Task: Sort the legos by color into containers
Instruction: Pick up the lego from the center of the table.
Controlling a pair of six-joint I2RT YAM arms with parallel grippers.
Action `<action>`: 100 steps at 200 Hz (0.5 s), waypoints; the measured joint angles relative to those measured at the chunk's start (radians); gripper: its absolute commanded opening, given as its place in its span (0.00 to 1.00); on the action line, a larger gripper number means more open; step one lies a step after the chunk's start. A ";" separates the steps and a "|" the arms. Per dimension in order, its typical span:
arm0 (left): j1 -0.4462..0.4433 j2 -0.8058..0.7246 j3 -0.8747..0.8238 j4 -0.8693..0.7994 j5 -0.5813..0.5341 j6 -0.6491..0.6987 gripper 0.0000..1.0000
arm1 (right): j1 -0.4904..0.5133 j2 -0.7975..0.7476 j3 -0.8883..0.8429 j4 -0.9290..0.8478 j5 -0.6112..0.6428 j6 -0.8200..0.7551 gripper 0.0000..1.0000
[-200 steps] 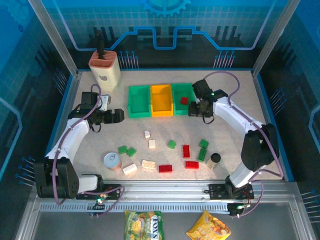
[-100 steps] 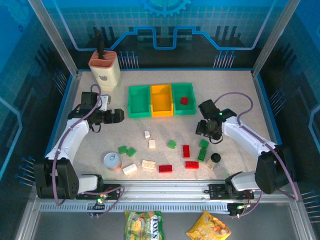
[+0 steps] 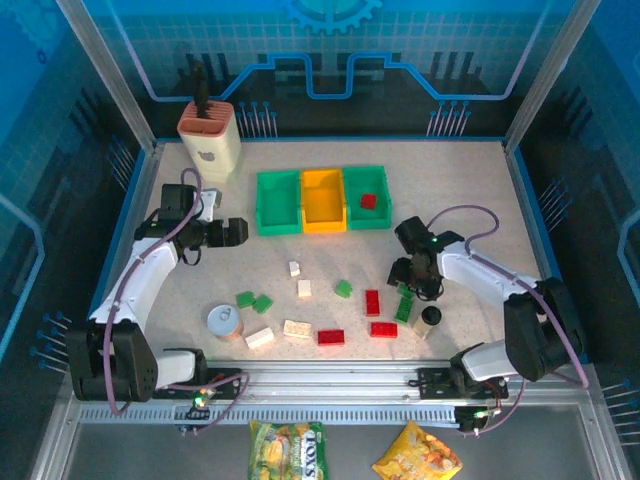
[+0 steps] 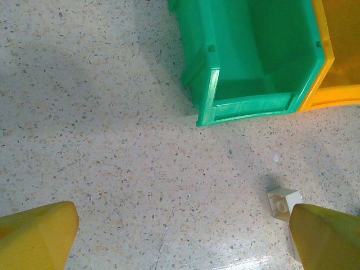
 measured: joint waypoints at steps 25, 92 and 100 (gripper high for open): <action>0.000 0.000 0.000 0.000 -0.003 0.001 0.98 | 0.000 0.034 0.000 0.026 -0.008 0.004 0.68; 0.000 0.000 0.000 -0.003 -0.005 0.001 0.98 | 0.000 0.086 0.000 0.044 0.004 0.001 0.56; 0.000 0.000 0.000 -0.003 -0.005 0.001 0.98 | 0.000 0.092 0.000 0.045 0.004 -0.001 0.54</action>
